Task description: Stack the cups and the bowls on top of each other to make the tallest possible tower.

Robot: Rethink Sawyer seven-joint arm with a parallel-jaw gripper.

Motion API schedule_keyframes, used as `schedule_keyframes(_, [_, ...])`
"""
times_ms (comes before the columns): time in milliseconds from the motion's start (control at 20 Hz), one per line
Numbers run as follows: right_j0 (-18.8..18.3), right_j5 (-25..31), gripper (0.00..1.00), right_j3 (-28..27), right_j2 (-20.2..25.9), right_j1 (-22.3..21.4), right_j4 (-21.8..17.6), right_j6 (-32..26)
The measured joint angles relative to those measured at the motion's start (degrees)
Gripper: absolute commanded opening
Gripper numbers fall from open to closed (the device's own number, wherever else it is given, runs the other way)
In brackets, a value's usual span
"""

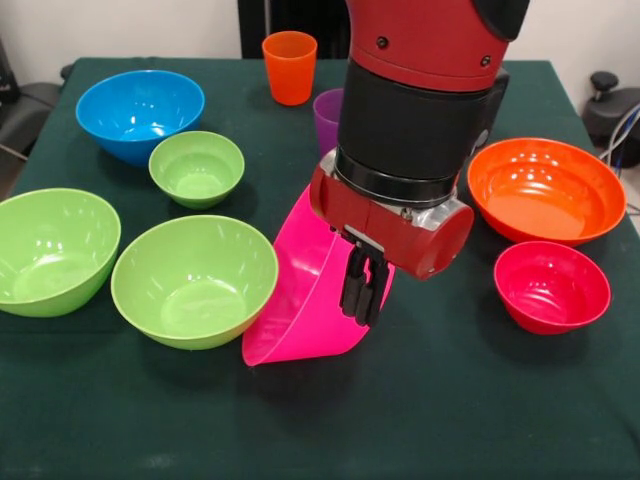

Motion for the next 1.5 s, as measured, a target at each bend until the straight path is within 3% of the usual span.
schedule_keyframes(900, [1.27, 0.08, 0.0, -1.33, -0.04, 1.61, -0.01, 0.0])
schedule_keyframes(1500, [3.21, 3.04, 0.0, -3.54, 0.28, 3.76, 0.01, 0.0])
